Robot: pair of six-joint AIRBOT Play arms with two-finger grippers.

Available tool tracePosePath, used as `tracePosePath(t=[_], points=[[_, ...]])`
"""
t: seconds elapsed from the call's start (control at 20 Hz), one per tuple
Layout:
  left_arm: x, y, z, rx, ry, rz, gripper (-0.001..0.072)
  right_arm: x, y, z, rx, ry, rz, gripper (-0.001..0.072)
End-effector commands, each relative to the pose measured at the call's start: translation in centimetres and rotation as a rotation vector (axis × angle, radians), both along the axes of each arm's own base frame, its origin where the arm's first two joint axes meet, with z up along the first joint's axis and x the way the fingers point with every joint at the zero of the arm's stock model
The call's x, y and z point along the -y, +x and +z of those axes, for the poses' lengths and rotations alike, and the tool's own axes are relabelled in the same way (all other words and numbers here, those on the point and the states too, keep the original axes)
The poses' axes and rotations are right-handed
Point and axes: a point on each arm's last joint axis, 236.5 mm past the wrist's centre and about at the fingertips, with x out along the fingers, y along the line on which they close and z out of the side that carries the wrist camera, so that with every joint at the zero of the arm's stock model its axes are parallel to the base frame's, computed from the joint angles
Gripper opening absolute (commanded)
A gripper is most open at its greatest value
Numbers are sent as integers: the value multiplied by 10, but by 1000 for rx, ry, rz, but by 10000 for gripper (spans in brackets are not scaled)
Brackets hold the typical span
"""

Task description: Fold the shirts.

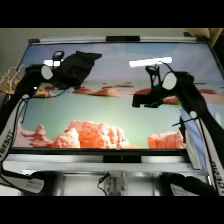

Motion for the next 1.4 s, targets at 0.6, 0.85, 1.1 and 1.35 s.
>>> tracePosePath(t=[0.6,0.85,1.1,1.35], points=[[-90,111,-86,28,-571,685,685,-23,-5,7,-21,94,-1,685],[-76,111,-101,0,-587,691,328,-23,-7,7,-31,97,1,685],[-50,118,-30,99,-691,543,37,-23,-12,6,-49,93,12,685],[7,46,212,525,-567,-7,36,0,-41,49,-42,14,68,685]])
